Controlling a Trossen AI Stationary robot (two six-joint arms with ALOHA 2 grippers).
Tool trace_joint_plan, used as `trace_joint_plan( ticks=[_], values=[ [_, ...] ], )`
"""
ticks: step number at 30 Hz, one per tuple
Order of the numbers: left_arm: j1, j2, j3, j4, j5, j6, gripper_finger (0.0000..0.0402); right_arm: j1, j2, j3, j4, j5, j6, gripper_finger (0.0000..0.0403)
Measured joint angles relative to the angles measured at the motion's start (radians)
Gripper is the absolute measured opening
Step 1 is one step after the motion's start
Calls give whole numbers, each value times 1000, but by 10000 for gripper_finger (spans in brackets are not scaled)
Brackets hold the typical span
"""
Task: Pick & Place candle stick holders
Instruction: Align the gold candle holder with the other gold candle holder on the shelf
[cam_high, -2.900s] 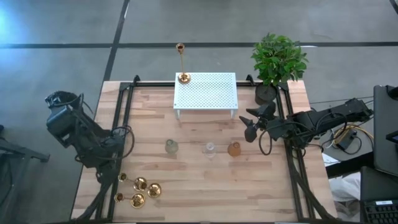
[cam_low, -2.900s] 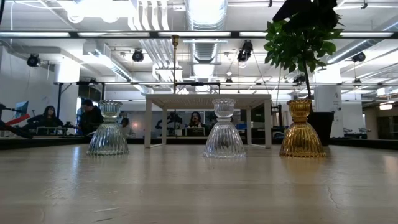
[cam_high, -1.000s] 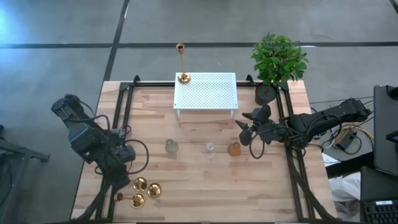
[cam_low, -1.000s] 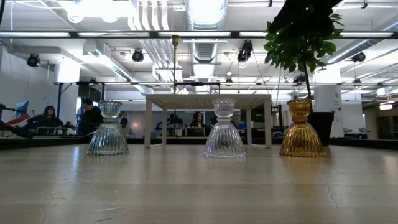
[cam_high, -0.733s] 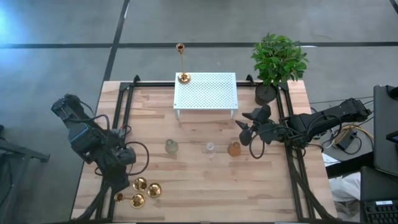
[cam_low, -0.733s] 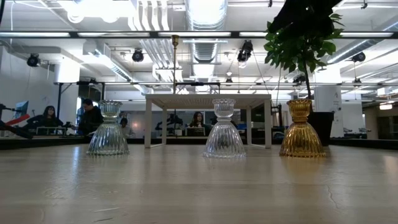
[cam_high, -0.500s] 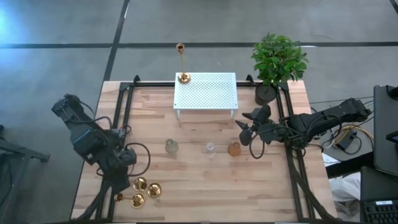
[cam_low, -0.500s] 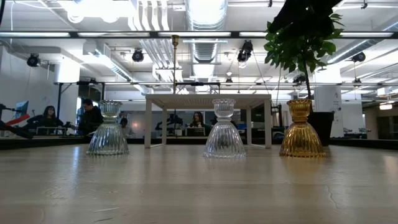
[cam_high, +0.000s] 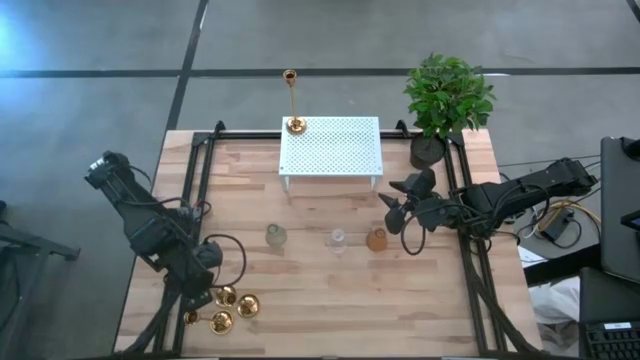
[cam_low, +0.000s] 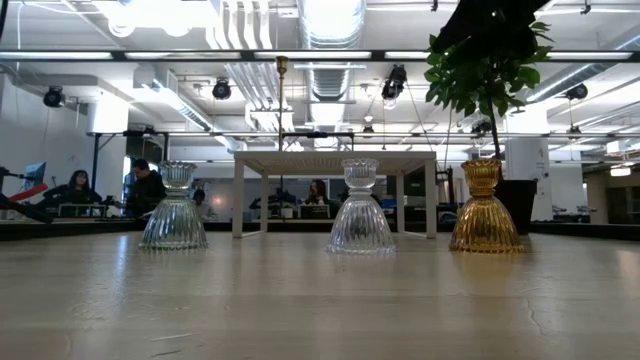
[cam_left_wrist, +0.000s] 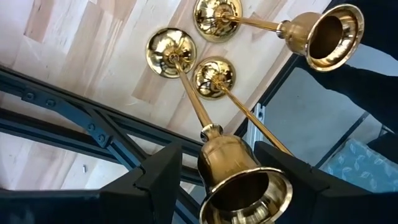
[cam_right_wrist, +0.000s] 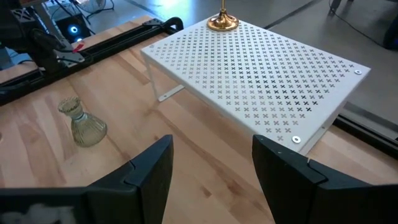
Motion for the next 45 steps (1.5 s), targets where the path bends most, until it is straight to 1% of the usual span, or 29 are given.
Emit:
trace_joint_plan(
  ticks=[10, 18, 30, 34, 40, 45],
  values=[
    [0, -3, 18, 1, -5, 3, 204, 0, 0, 0, 0, 0, 0, 210],
    [0, -22, 21, 1, -65, 4, 204, 0, 0, 0, 1, 0, 8, 210],
    [0, -23, 21, 2, -36, 1, 201, 0, 0, 0, 1, 0, 12, 210],
    [0, -23, 21, 2, -35, 2, 186, 0, 0, 0, 1, 1, 11, 210],
    [0, -24, 23, -6, -35, 10, 139, 0, 0, 0, 1, 1, 11, 210],
    [0, -24, 24, -2, -33, 11, 137, 0, 0, 0, 1, 2, 11, 210]
  ],
)
